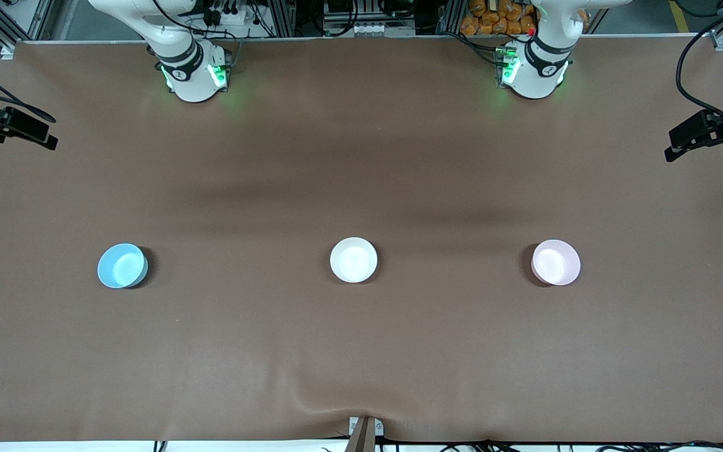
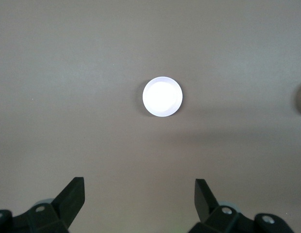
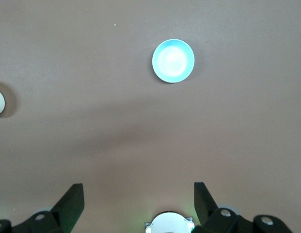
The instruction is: Stack pink and blue bowls on white bowl
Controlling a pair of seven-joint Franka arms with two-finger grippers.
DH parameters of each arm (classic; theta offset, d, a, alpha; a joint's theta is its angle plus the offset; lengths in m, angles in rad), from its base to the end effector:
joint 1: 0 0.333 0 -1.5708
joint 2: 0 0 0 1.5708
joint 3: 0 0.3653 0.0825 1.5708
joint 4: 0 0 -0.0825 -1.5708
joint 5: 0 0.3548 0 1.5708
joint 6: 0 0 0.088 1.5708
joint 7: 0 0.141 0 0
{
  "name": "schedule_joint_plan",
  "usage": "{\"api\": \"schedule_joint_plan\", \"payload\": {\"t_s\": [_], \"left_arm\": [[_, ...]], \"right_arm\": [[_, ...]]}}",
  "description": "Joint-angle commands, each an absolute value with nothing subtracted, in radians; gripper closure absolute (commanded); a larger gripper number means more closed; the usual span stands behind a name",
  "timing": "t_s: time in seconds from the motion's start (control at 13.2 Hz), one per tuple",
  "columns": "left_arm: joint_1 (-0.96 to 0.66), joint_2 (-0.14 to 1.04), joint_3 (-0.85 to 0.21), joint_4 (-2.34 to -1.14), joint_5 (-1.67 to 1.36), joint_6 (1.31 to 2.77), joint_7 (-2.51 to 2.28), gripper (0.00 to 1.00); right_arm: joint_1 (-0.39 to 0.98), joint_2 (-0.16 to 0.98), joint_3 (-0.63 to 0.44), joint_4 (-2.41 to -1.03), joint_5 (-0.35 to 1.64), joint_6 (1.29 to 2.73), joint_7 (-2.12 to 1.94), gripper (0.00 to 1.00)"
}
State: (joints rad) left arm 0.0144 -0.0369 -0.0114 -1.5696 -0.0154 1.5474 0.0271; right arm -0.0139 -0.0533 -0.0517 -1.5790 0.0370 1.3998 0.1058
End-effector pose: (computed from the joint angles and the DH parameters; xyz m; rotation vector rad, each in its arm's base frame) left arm 0.5104 -0.0008 0.6574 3.1265 -0.0384 0.0233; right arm 0.4825 -0.0268 0.6497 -3.0875 0.2587 0.1966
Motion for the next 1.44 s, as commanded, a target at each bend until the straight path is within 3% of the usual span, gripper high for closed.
{"api": "schedule_joint_plan", "payload": {"t_s": [0.0, 0.76, 1.36], "left_arm": [[0.017, -0.038, -0.017, -1.555, -0.006, 1.529, 0.035, 0.0], [0.018, -0.031, -0.017, -1.571, -0.011, 1.511, 0.037, 0.0], [0.023, 0.184, -0.017, -1.571, -0.005, 1.658, 0.054, 0.0]], "right_arm": [[-0.014, -0.057, -0.052, -1.554, 0.026, 1.39, 0.11, 0.0], [-0.032, -0.048, -0.054, -1.565, 0.003, 1.364, 0.095, 0.0], [-0.029, -0.032, -0.052, -1.563, 0.003, 1.381, 0.095, 0.0]]}}
